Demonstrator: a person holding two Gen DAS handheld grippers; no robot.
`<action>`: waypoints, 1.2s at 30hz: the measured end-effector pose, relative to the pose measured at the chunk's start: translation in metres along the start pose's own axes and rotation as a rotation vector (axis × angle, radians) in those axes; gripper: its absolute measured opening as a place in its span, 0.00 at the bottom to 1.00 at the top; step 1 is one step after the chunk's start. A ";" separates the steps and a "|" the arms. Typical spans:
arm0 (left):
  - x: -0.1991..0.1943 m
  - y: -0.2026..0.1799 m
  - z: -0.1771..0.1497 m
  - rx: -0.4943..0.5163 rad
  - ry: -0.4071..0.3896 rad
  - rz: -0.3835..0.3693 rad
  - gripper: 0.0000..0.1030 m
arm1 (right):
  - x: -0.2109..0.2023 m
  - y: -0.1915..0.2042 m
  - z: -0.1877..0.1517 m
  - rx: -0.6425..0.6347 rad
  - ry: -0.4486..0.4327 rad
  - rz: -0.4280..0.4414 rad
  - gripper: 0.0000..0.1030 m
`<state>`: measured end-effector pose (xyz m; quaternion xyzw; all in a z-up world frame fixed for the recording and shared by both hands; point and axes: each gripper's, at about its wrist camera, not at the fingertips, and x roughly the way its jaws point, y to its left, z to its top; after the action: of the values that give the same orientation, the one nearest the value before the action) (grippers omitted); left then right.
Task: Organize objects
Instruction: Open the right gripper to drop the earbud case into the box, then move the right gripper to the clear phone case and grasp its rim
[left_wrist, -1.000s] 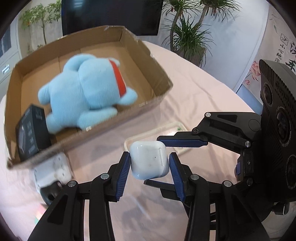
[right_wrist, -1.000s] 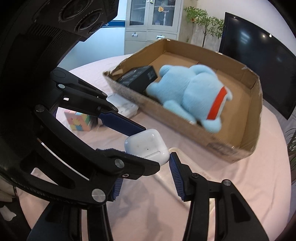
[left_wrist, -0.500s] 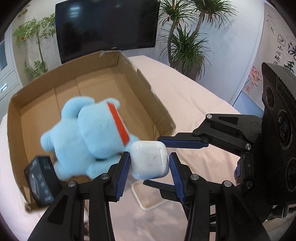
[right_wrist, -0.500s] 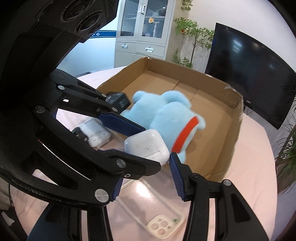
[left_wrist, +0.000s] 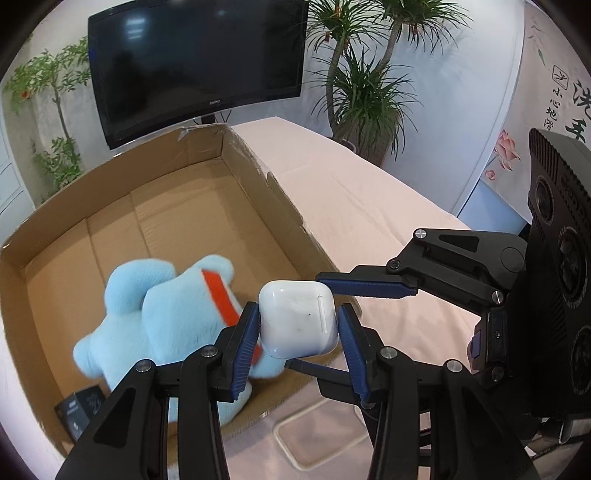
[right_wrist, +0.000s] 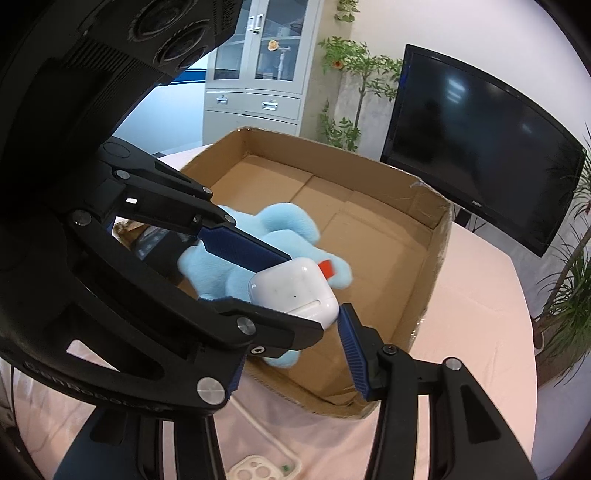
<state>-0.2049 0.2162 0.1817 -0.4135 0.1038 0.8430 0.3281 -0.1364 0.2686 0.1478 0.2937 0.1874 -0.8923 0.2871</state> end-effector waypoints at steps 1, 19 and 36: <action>0.005 0.001 0.002 -0.003 0.004 -0.005 0.40 | 0.004 -0.003 0.000 0.004 0.005 -0.003 0.43; 0.090 0.010 -0.011 -0.071 0.089 -0.070 0.41 | 0.065 -0.031 -0.041 0.059 0.152 -0.029 0.46; 0.038 0.031 -0.188 -0.367 0.058 0.101 0.83 | 0.008 0.003 -0.147 0.428 0.212 -0.036 0.39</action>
<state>-0.1235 0.1267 0.0300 -0.4846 -0.0217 0.8509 0.2015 -0.0790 0.3370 0.0307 0.4364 0.0283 -0.8809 0.1811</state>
